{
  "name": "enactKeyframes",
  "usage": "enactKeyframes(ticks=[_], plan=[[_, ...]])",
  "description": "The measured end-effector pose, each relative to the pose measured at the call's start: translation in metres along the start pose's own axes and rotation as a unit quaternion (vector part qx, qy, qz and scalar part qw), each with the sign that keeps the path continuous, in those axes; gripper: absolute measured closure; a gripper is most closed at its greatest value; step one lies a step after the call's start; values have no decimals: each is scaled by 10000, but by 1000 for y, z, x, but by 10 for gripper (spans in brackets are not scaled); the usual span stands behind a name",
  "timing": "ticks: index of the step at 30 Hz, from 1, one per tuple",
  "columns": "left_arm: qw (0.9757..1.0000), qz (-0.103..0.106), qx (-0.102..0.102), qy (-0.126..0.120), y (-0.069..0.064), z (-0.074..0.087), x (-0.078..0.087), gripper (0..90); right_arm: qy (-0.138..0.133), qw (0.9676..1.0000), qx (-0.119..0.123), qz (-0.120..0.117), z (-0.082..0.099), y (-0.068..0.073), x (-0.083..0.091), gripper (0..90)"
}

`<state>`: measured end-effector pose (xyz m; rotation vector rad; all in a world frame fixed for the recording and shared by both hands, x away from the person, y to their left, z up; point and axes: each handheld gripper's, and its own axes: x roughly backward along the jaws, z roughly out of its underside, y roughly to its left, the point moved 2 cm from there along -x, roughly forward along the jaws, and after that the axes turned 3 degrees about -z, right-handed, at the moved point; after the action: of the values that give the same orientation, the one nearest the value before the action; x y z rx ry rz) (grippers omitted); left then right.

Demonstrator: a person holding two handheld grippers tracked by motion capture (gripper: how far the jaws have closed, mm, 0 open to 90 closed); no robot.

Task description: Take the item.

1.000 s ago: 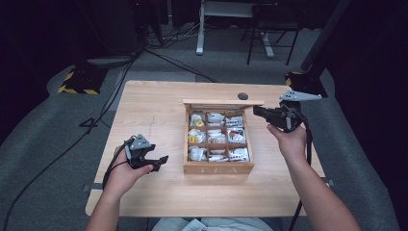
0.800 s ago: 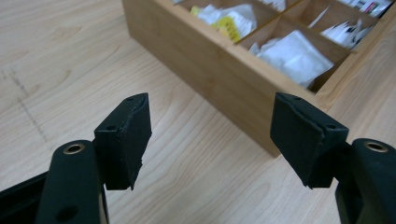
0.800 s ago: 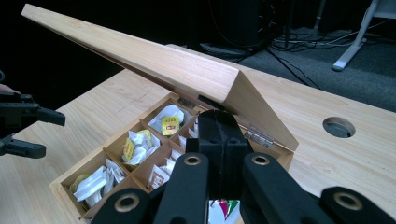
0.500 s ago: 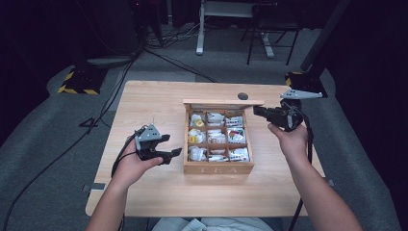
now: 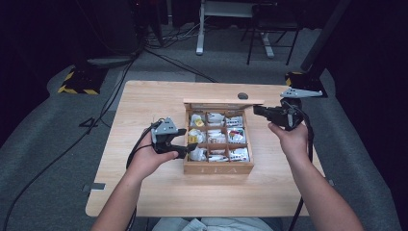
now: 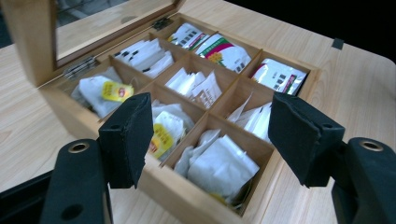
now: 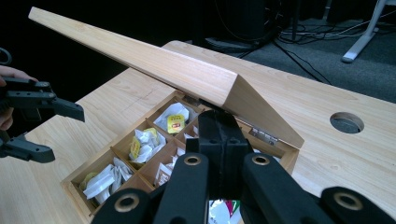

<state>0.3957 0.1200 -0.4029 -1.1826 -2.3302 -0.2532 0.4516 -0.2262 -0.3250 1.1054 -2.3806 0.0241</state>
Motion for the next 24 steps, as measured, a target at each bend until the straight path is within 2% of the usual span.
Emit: enactKeyframes(ticks=[3, 6, 13, 20, 24], plan=[[10000, 58, -26, -9, -3, -3, -4, 332, 3, 10000, -2, 7, 0, 0, 0, 899], [9998, 204, -66, 2, -10, -8, -17, 338, 11, 10000, -6, 9, -1, 0, 0, 899], [9992, 333, -206, 39, -19, -14, -35, 347, 10, 10000, -8, -27, 0, -1, 0, 900], [9990, 438, -91, 21, -22, -18, -47, 365, 0, 10000, -23, -65, 0, -1, 0, 899], [9987, 496, -131, 67, -26, -19, -58, 385, 8, 10000, -26, -65, 0, -1, 0, 899]])
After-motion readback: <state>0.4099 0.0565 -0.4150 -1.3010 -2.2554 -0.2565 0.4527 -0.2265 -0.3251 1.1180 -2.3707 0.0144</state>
